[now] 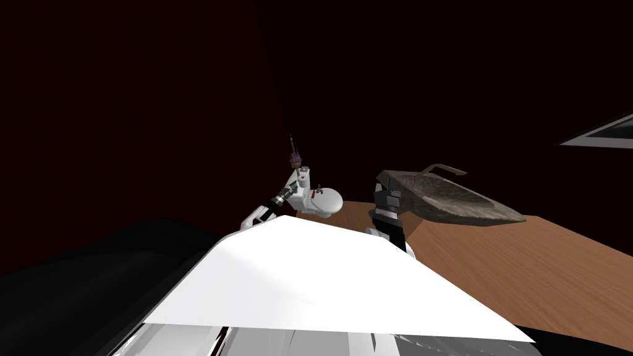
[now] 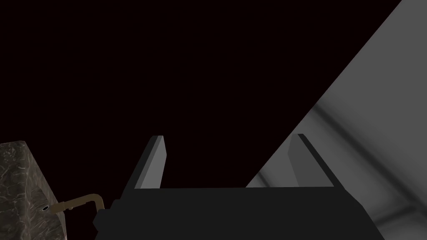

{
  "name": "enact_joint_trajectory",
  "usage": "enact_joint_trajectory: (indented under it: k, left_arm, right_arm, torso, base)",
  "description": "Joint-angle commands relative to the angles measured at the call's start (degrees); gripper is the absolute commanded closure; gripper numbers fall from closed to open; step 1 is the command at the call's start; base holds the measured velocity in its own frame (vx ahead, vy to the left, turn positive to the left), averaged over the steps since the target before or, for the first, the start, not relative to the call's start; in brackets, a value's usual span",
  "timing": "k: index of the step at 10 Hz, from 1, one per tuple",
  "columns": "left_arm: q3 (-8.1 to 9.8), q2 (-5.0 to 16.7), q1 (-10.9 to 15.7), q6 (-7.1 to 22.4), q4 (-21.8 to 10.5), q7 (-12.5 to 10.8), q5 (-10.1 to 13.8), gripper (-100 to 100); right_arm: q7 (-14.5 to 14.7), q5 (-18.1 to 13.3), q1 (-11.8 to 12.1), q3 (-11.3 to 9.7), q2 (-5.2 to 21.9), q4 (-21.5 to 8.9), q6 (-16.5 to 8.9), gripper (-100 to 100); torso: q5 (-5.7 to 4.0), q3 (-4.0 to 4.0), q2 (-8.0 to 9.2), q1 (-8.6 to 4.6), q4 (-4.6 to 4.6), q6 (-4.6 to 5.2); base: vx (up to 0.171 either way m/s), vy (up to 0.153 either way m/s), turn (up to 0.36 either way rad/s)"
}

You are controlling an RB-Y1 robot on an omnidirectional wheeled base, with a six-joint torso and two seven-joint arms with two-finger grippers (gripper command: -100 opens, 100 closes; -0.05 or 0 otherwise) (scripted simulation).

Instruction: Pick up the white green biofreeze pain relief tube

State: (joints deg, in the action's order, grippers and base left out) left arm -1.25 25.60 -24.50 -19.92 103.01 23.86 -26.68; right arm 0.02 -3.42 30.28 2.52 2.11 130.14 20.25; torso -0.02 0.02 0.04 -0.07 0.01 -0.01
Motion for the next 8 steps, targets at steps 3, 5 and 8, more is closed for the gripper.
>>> enact_joint_trajectory:
  k: [3,5,8]
  left_arm:
    - [-0.8,3.4,0.78,0.81,-4.19,2.42,-3.1,-100]
    - [-0.95,4.64,1.16,0.94,-5.99,3.3,-4.21,-100]
    - [-0.65,4.31,4.1,0.21,-8.49,3.64,-3.45,-100]
  right_arm:
    - [0.0,0.0,0.0,0.0,0.0,0.0,0.0,0]
    - [0.0,0.0,0.0,0.0,0.0,0.0,0.0,0]
    - [0.0,0.0,0.01,0.01,0.0,0.0,0.0,0]
  torso:
    - [0.0,-0.01,-0.02,0.01,0.0,-0.01]
    - [-0.01,-0.03,-0.06,-0.02,-0.01,0.0]
    - [0.01,-0.02,-0.04,0.08,-0.01,-0.01]
  base:
    - [-0.001,-0.027,-0.053]
    - [0.01,-0.024,-0.045]
    - [-0.024,0.001,-0.039]
